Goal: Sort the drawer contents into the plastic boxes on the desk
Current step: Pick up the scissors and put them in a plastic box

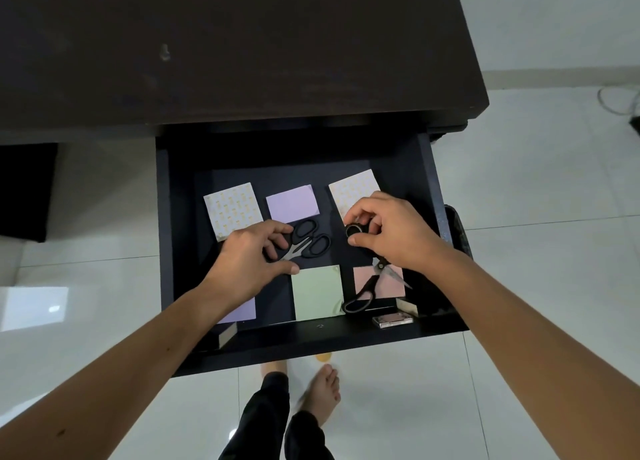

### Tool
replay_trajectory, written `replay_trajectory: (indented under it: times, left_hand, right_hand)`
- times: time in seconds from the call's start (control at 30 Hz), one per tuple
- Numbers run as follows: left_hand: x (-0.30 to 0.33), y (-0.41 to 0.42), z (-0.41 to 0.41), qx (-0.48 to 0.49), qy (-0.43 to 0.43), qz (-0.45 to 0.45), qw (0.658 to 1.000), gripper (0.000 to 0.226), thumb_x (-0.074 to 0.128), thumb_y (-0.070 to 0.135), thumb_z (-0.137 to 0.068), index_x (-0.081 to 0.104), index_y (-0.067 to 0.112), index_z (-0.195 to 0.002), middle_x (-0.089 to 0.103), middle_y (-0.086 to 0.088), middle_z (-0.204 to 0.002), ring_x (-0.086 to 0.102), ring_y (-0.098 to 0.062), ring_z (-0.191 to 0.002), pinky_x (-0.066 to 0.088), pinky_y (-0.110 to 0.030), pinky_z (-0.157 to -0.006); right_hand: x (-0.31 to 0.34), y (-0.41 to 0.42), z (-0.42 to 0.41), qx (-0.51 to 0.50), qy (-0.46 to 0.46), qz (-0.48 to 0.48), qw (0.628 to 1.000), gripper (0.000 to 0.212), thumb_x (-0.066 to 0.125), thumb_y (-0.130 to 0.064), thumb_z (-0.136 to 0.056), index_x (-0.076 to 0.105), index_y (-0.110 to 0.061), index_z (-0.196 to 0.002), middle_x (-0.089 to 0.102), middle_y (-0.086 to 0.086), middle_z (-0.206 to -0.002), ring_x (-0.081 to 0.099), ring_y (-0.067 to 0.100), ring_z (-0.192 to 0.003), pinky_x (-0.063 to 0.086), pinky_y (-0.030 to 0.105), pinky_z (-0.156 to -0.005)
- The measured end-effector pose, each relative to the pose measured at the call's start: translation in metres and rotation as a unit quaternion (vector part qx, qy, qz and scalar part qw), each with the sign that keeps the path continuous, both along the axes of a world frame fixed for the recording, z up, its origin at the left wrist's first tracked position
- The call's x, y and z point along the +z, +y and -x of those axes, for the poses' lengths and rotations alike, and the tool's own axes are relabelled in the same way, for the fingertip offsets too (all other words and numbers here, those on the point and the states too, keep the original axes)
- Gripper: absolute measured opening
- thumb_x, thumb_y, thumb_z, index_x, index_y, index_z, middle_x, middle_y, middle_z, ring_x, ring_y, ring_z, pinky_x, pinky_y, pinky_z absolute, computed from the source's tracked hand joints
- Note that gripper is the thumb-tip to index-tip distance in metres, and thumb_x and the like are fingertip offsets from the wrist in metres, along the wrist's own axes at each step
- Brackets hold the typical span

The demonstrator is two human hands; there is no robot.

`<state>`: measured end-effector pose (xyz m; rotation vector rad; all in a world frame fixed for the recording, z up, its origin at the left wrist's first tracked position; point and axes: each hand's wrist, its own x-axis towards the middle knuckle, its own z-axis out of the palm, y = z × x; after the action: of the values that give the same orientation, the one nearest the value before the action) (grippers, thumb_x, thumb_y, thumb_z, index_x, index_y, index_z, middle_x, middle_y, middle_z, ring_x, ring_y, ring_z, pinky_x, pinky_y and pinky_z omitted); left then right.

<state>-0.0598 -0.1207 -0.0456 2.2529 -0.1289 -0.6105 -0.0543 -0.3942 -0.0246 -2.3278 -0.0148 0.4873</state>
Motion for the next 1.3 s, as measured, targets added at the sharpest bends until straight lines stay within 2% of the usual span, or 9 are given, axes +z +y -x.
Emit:
replay_trajectory:
  times: [0.07,0.13,0.23,0.43,0.53,0.8,1.0,1.2,1.3]
  left_hand:
    - [-0.001,-0.002,-0.001,-0.003,0.002,0.002,1.0,0.063,0.096,0.022,-0.074,0.069,0.025,-0.13,0.07,0.014,-0.098,0.065,-0.007,-0.079,0.049,-0.017,-0.073]
    - [-0.001,-0.003,-0.001,-0.002,0.002,0.002,1.0,0.061,0.095,0.021,-0.076,0.069,0.025,-0.131,0.07,0.015,-0.097,0.064,-0.006,-0.076,0.048,-0.015,-0.072]
    - [-0.002,-0.004,0.001,0.003,-0.012,0.002,1.0,0.057,0.094,0.025,-0.077,0.069,0.029,-0.129,0.069,0.015,-0.096,0.064,-0.005,-0.075,0.048,-0.013,-0.073]
    - [-0.002,-0.007,0.003,0.004,-0.041,-0.005,0.999,0.05,0.092,0.035,-0.079,0.07,0.036,-0.124,0.068,0.017,-0.093,0.065,-0.007,-0.073,0.05,-0.016,-0.074]
    - [-0.002,-0.007,0.002,-0.004,-0.037,-0.004,0.999,0.053,0.092,0.033,-0.079,0.07,0.037,-0.127,0.069,0.017,-0.096,0.065,-0.007,-0.072,0.052,-0.019,-0.075]
    - [-0.002,-0.006,0.001,-0.017,-0.032,-0.008,0.999,0.051,0.092,0.032,-0.078,0.071,0.043,-0.123,0.067,0.018,-0.098,0.065,-0.006,-0.072,0.047,-0.017,-0.07]
    - [0.002,-0.005,0.004,-0.001,-0.02,0.006,1.0,0.048,0.094,0.028,-0.076,0.065,0.044,-0.111,0.068,0.024,-0.101,0.065,-0.007,-0.073,0.05,-0.021,-0.071]
    - [0.004,-0.005,0.001,0.015,0.019,0.048,0.999,0.041,0.093,0.017,-0.079,0.068,0.033,-0.107,0.073,0.015,-0.091,0.065,-0.002,-0.072,0.05,-0.016,-0.072]
    - [0.004,-0.004,0.001,0.037,0.042,0.08,0.995,0.035,0.092,0.014,-0.08,0.071,0.034,-0.101,0.075,0.014,-0.086,0.067,-0.002,-0.074,0.055,-0.018,-0.077]
  right_hand:
    - [0.0,0.0,0.002,0.004,-0.003,-0.002,1.0,0.025,0.088,-0.012,-0.084,0.077,-0.028,-0.1,0.063,-0.008,-0.099,0.059,0.008,-0.068,0.052,0.021,-0.074]
    - [0.002,0.001,0.005,0.001,0.005,-0.01,1.0,0.032,0.087,-0.013,-0.085,0.075,-0.029,-0.11,0.066,-0.01,-0.099,0.06,0.008,-0.07,0.053,0.02,-0.074]
    - [0.008,-0.002,0.009,0.012,0.022,-0.002,1.0,0.04,0.09,-0.02,-0.082,0.073,-0.032,-0.116,0.068,-0.013,-0.102,0.064,0.006,-0.086,0.05,0.018,-0.076]
    - [0.018,-0.004,0.022,0.099,0.062,0.096,0.989,0.066,0.095,-0.025,-0.074,0.063,-0.027,-0.131,0.056,-0.012,-0.119,0.054,0.003,-0.103,0.048,0.022,-0.092]
    - [0.019,-0.003,0.023,0.107,0.07,0.122,0.984,0.071,0.095,-0.023,-0.075,0.057,-0.027,-0.136,0.058,-0.013,-0.116,0.055,0.007,-0.106,0.052,0.028,-0.096]
    - [0.017,-0.001,0.018,0.122,0.112,0.108,0.98,0.068,0.095,-0.025,-0.075,0.064,-0.028,-0.135,0.066,-0.015,-0.108,0.061,0.005,-0.102,0.056,0.03,-0.094]
    - [0.017,-0.002,0.02,0.174,0.141,0.115,0.968,0.089,0.1,-0.039,-0.064,0.047,-0.04,-0.135,0.053,-0.02,-0.111,0.051,0.003,-0.107,0.051,0.027,-0.088]
    - [0.02,-0.001,0.022,0.194,0.138,0.131,0.962,0.085,0.098,-0.027,-0.07,0.043,-0.034,-0.134,0.053,-0.013,-0.109,0.054,0.007,-0.103,0.054,0.031,-0.087]
    - [0.02,0.0,0.022,0.184,0.131,0.133,0.965,0.063,0.098,-0.031,-0.07,0.054,-0.034,-0.116,0.059,-0.013,-0.098,0.055,0.006,-0.093,0.054,0.031,-0.083]
